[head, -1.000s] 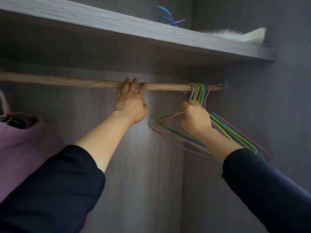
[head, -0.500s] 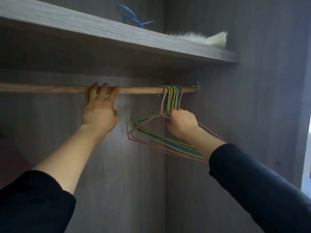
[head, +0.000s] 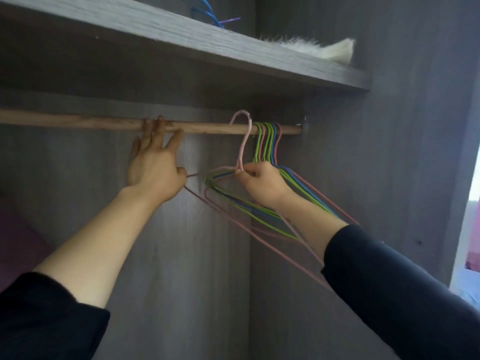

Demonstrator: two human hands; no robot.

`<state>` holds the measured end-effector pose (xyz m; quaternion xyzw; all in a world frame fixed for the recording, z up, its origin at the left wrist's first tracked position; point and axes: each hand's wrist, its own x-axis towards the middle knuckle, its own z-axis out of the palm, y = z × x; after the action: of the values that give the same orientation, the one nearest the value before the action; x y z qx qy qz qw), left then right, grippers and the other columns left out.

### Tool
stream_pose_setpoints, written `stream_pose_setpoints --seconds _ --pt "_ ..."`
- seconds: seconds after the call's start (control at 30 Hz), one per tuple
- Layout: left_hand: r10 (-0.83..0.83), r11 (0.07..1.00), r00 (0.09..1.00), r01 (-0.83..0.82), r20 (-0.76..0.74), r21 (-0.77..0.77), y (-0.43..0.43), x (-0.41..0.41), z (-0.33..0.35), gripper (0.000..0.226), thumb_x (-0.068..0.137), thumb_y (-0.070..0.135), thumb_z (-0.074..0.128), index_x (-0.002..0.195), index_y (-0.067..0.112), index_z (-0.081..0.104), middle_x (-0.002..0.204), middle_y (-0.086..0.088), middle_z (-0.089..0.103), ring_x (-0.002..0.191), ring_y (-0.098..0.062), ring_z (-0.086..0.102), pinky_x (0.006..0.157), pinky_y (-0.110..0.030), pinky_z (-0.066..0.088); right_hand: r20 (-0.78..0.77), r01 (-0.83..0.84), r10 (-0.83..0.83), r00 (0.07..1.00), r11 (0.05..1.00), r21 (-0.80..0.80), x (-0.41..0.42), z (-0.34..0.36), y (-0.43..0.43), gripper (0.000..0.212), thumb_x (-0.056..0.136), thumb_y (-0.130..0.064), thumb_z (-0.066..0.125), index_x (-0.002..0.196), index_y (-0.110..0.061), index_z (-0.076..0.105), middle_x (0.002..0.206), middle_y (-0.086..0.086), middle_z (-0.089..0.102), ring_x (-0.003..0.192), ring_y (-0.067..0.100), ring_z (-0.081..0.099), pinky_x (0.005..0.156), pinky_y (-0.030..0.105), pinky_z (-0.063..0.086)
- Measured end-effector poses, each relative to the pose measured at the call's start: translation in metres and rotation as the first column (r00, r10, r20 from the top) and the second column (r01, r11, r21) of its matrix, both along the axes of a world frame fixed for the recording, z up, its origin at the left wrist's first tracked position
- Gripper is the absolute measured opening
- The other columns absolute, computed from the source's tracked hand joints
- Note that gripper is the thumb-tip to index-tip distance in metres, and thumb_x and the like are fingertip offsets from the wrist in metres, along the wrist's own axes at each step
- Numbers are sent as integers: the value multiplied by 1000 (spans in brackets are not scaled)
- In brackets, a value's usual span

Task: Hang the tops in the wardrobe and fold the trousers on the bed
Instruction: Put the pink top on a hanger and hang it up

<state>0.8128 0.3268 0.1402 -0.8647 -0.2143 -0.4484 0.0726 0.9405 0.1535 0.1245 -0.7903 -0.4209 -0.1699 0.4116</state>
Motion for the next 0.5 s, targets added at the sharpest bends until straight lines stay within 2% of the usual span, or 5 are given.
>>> stream_pose_setpoints --seconds 0.07,0.13,0.23,0.43,0.5 --pt "-71 994 997 71 4 -80 -17 0 -21 79 83 19 60 152 22 20 160 -12 2 148 -27 0 118 -43 8 -23 7 -8 1000 1000 -17 -4 -19 -12 35 94 -25 55 63 -9 57 51 7 48 53 23 50 55 32 40" --pt "-168 975 986 166 -2 -146 -34 2 -52 73 85 18 57 150 21 24 160 -12 9 148 -27 7 118 -41 13 -109 32 -35 993 999 -26 -14 -39 -30 30 90 -21 58 65 -5 60 54 13 55 46 17 50 52 29 42" --pt "-307 929 952 294 -21 -223 -63 3 -101 64 85 16 57 145 15 36 153 -16 29 142 -30 25 114 -39 26 -248 67 -77 966 997 -50 -43 -71 -74 21 88 -18 60 69 -9 63 50 1 53 33 7 47 43 19 39" --pt "-564 770 819 475 -105 -426 -144 3 -199 45 85 11 56 129 9 55 132 -14 53 122 -35 48 104 -40 37 -338 267 -347 875 927 -262 -98 -157 -179 47 85 -42 67 59 -4 56 51 -1 43 48 14 37 48 27 32" --pt "-610 731 776 473 -160 -491 -180 1 -231 43 85 14 55 127 12 57 130 -11 55 121 -31 48 103 -39 40 -357 328 -438 825 885 -330 -113 -185 -219 51 84 -43 68 50 -12 47 50 -3 38 47 13 33 49 28 29"
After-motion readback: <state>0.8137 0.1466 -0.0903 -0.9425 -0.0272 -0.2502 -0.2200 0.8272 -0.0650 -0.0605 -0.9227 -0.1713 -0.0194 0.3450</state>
